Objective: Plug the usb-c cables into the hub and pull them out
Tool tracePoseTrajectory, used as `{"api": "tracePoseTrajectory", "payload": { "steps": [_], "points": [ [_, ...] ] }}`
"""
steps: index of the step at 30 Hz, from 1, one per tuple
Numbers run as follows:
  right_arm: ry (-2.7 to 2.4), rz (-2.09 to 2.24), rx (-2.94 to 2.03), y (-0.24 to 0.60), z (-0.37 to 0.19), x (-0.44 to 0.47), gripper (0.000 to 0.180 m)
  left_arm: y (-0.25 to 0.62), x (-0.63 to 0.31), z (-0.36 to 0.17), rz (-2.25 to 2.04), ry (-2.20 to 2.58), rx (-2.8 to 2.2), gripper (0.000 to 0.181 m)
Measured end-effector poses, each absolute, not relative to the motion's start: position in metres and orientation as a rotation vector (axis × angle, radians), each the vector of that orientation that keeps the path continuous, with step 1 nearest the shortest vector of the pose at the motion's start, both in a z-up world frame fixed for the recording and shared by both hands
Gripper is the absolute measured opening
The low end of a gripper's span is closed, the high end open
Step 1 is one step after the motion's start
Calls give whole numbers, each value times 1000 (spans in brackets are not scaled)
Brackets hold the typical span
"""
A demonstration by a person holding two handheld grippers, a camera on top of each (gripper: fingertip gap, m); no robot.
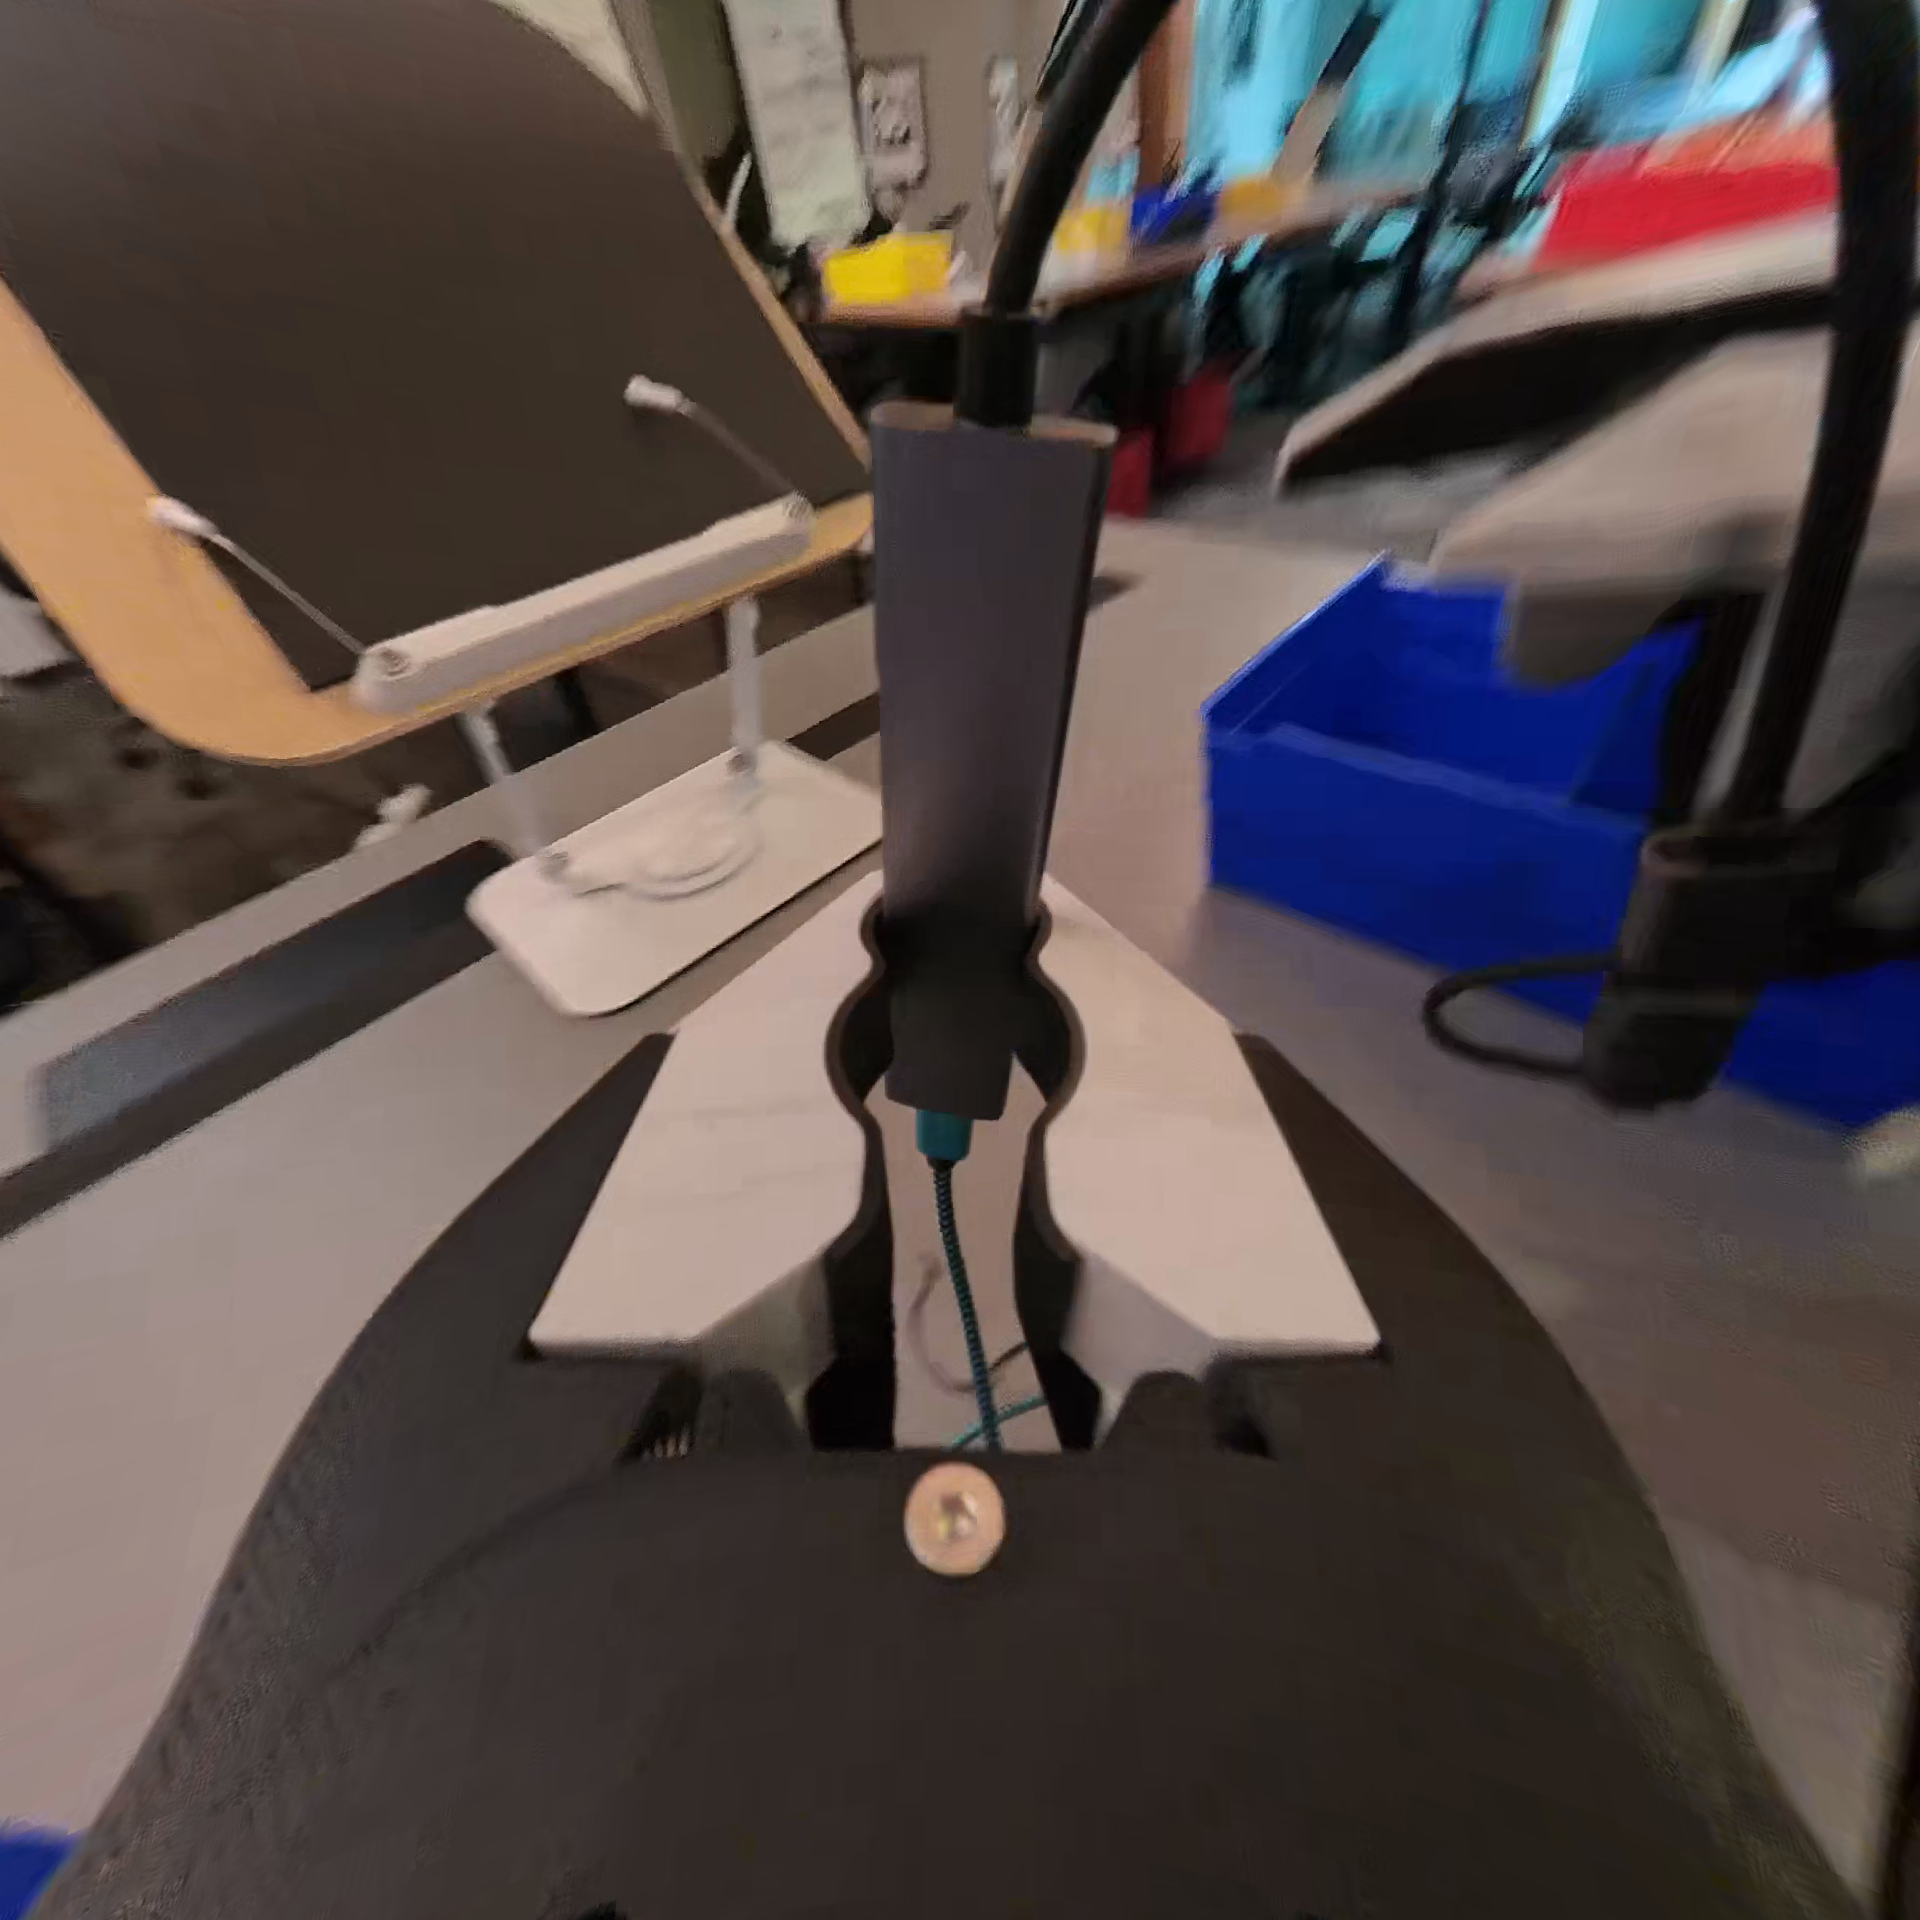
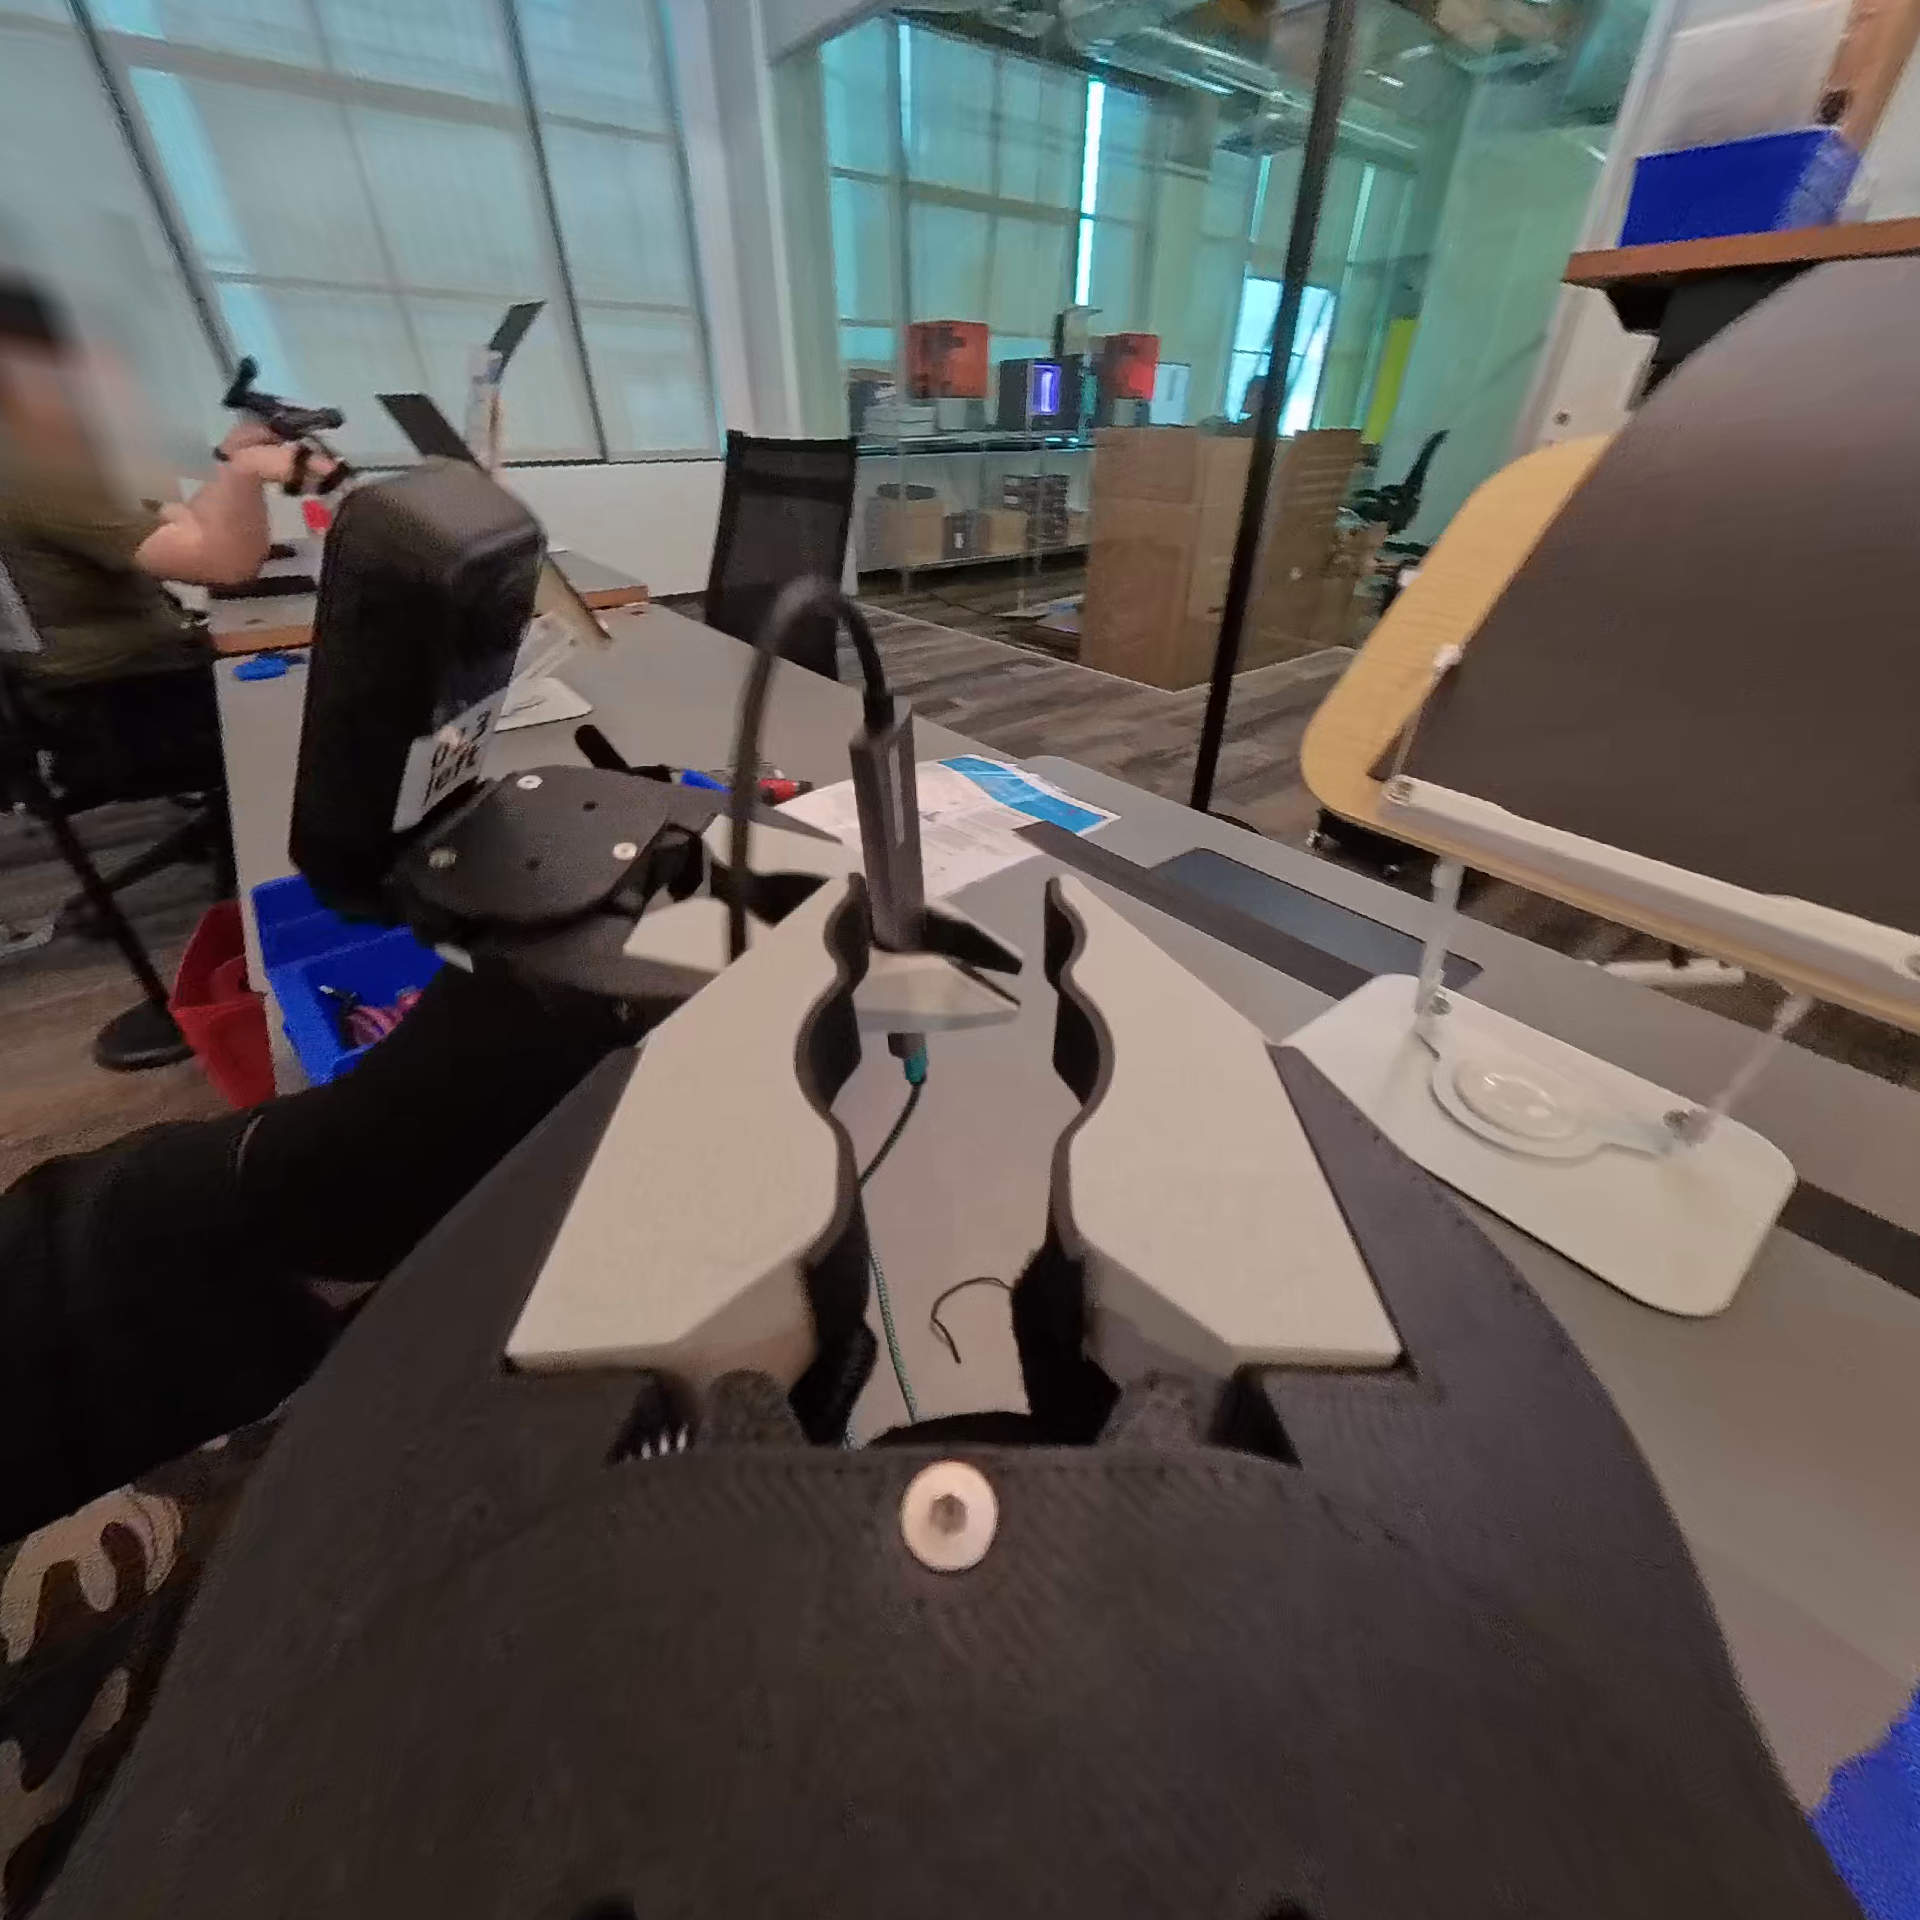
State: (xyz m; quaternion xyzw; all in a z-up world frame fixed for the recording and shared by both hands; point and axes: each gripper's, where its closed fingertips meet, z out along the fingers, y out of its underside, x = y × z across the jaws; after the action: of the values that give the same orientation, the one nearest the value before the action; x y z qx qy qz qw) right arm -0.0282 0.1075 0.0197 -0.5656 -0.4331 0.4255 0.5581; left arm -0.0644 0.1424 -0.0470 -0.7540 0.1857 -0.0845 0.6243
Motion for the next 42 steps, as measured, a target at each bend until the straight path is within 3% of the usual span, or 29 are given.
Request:
{"api": "tracePoseTrajectory", "payload": {
  "steps": [4,9,18,24,26,31,35,37,42],
  "points": [
    [-875,956,-1354,134,29,2,15,150,-67,-93,54,662,-1906,16],
    [-809,935,-1358,149,36,25,14,143,-71,-151,340,1036,-2100,16],
    [-849,977,-1408,149,22,16,14,109,-64,-242,221,1473,-2423,15],
    [-863,992,-1422,150,14,13,15,113,-54,-242,34,1413,-2461,22],
    [-867,995,-1428,150,12,12,14,112,-52,-242,-43,1358,-2487,50],
    [-872,1010,-1424,149,11,11,15,107,-58,-222,-78,1282,-2479,70],
    [-873,1017,-1413,148,12,11,14,85,-88,-153,-62,1172,-2394,63],
    [-872,1035,-1411,147,12,10,14,62,-123,-121,-18,1139,-2385,46],
    [-886,1060,-1420,145,7,3,14,-5,-238,-94,109,933,-2537,32]
  ]
}}
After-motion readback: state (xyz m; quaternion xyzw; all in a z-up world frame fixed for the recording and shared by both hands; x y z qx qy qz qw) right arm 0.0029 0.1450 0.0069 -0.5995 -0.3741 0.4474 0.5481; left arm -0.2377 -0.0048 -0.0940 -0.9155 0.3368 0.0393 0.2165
